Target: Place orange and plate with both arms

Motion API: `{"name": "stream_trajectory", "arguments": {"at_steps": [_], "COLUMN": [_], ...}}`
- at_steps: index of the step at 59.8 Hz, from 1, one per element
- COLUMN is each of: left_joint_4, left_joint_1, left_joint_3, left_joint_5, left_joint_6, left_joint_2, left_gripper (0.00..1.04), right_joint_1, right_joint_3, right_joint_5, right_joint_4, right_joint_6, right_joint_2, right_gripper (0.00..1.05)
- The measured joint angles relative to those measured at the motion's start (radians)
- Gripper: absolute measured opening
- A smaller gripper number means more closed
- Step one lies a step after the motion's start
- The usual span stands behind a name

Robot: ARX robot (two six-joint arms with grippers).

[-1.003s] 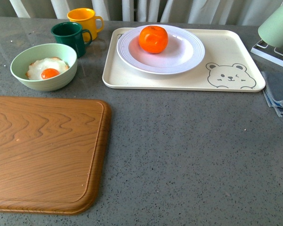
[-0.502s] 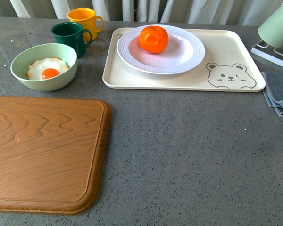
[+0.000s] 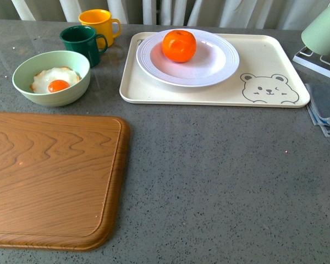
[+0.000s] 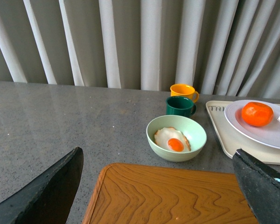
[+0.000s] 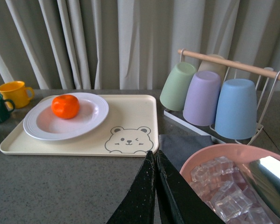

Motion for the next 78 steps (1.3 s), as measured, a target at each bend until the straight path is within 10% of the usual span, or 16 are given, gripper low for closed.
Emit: {"name": "stream_trajectory", "arguments": {"at_steps": [38, 78], "left_joint_4": [0.000, 0.000], "left_joint_1": [0.000, 0.000], "left_joint_3": [0.000, 0.000], "left_joint_5": [0.000, 0.000], "left_joint_6": [0.000, 0.000], "left_joint_2": [0.000, 0.000], "left_gripper": [0.96, 0.96], "right_joint_1": [0.000, 0.000], "right_joint_3": [0.000, 0.000], "right_joint_5": [0.000, 0.000], "right_joint_4": [0.000, 0.000], "right_joint_6": [-0.001, -0.001], "right_joint_2": [-0.002, -0.002], "right_gripper": [0.97, 0.96]}}
